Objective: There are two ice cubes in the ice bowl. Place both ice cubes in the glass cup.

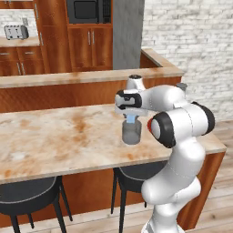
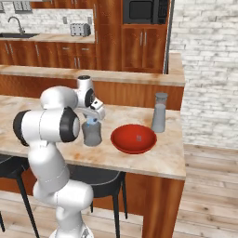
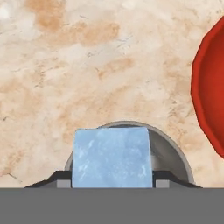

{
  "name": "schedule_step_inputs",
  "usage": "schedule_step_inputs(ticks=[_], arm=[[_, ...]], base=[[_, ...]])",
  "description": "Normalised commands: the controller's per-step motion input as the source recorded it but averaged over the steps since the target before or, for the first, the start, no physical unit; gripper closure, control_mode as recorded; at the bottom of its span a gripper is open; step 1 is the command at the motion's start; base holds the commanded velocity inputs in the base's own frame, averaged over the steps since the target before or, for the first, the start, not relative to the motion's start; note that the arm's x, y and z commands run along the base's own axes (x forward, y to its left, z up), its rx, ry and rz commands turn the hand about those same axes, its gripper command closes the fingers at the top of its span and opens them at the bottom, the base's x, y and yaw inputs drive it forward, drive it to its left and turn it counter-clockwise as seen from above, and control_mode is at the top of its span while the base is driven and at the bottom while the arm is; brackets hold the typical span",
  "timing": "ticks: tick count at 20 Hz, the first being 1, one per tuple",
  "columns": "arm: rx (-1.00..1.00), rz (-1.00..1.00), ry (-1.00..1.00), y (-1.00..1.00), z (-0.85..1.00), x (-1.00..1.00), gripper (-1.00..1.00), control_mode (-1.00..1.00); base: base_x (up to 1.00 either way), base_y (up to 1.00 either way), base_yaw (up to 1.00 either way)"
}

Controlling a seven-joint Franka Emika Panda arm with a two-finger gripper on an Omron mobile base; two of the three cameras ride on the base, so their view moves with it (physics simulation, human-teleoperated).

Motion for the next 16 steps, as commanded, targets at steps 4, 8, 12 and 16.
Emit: schedule_step_inputs(ticks=[4,8,12,16], arm=[[0.0,0.06,-0.19,-0.25,0.42,-0.42,-1.0,-1.0],[0.0,0.08,-0.15,-0.63,0.21,-0.42,-1.0,-1.0],[0.0,0.13,-0.04,-1.0,0.0,-0.58,-1.0,-1.0],[0.0,0.06,0.0,-1.0,0.0,-0.42,-1.0,-1.0]], base=[[0.0,0.0,0.0],[0.0,0.0,0.0],[0.0,0.0,0.0],[0.0,0.0,0.0]])
